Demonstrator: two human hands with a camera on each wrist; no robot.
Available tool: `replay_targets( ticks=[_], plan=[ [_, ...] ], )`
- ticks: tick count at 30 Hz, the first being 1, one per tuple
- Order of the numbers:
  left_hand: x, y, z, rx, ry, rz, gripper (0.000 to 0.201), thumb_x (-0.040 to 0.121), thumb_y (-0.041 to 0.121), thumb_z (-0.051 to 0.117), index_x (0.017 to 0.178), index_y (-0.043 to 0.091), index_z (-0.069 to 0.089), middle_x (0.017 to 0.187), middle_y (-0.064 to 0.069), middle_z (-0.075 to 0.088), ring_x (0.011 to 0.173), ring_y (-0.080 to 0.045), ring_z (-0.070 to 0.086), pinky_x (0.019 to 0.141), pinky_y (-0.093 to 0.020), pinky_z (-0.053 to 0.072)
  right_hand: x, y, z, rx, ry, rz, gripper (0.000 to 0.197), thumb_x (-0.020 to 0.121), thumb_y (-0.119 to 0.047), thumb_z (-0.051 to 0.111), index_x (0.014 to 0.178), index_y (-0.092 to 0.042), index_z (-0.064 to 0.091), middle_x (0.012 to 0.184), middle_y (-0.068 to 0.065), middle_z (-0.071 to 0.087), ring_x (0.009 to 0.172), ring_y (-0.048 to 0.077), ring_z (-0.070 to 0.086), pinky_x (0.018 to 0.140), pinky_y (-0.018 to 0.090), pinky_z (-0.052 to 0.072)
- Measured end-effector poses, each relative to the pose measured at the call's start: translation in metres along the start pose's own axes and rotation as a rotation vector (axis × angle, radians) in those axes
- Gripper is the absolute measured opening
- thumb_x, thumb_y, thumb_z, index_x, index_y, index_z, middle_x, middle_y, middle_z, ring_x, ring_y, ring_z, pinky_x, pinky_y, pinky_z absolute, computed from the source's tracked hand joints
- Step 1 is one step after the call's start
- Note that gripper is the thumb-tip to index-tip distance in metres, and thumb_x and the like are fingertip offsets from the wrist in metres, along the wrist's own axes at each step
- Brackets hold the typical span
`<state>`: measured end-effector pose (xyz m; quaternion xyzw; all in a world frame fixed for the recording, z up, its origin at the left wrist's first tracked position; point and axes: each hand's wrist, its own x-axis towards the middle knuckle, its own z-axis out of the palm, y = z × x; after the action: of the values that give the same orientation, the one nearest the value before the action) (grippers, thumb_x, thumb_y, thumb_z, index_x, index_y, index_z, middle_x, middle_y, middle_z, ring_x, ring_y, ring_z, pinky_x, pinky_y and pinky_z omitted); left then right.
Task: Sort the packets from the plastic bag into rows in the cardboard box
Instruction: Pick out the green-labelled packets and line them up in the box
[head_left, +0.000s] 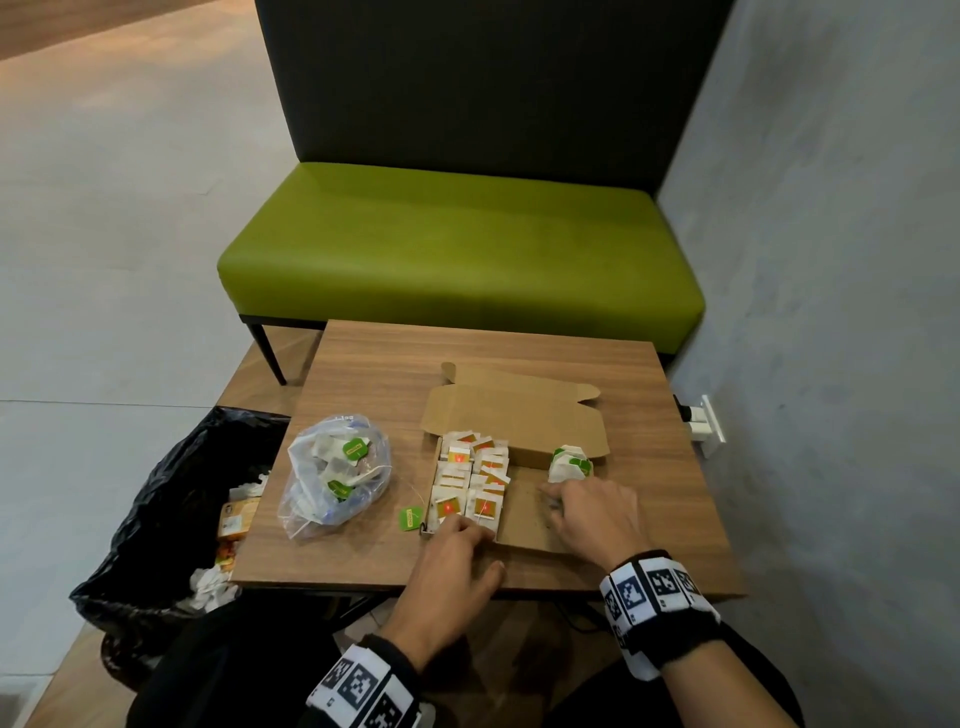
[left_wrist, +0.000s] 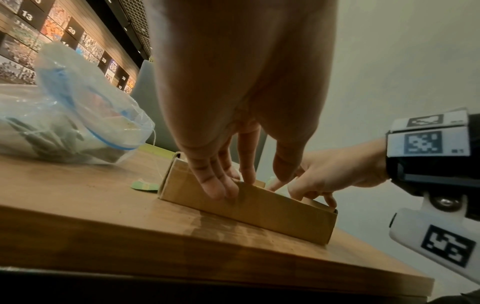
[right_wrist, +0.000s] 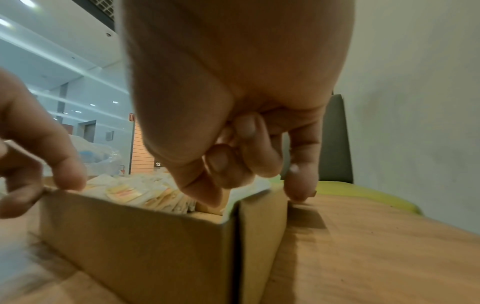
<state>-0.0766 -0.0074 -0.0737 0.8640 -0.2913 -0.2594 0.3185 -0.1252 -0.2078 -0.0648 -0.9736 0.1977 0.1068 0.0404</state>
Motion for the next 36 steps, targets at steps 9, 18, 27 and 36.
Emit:
replay_targets(
  ticks=[9,18,27,36],
  plan=[
    [-0.005,0.004,0.002,-0.059,-0.007,0.011,0.046,0.094,0.031,0.062,0.139,0.029,0.05,0.131,0.016,0.041,0.121,-0.001,0.043,0.11,-0.021,0.036,-0.004,0.018,-0.007,0.175,0.074,0.179,0.026,0.095,-0.041,0.053,0.116,-0.036,0.068,0.09,-0.009,0.067,0.081,0.011,0.06,0.078,0.033,0.054],
    [-0.006,0.01,0.013,-0.085,-0.027,0.031,0.038,0.093,0.031,0.063,0.131,0.029,0.057,0.129,0.019,0.043,0.122,0.002,0.041,0.109,-0.018,0.034,-0.009,0.018,-0.008,0.131,0.075,0.228,0.029,0.097,-0.043,0.054,0.121,-0.031,0.064,0.082,-0.006,0.06,0.075,0.014,0.057,0.064,0.029,0.045],
    [-0.012,0.017,0.005,-0.148,-0.035,0.093,0.029,0.096,0.028,0.061,0.124,0.032,0.061,0.127,0.027,0.046,0.102,0.013,0.051,0.085,-0.002,0.042,-0.012,0.014,-0.013,0.172,0.03,0.289,0.019,0.096,-0.041,0.054,0.101,-0.027,0.067,0.08,-0.007,0.06,0.073,0.011,0.058,0.059,0.028,0.044],
    [0.013,-0.012,-0.084,-0.082,0.641,-0.179,0.027,0.089,0.009,0.064,0.115,0.014,0.061,0.108,0.002,0.065,0.098,-0.015,0.062,0.081,-0.023,0.043,-0.04,0.004,-0.017,0.333,0.129,0.303,0.026,0.095,-0.039,0.058,0.118,-0.032,0.067,0.07,-0.011,0.059,0.063,0.003,0.054,0.052,0.024,0.042]
  ],
)
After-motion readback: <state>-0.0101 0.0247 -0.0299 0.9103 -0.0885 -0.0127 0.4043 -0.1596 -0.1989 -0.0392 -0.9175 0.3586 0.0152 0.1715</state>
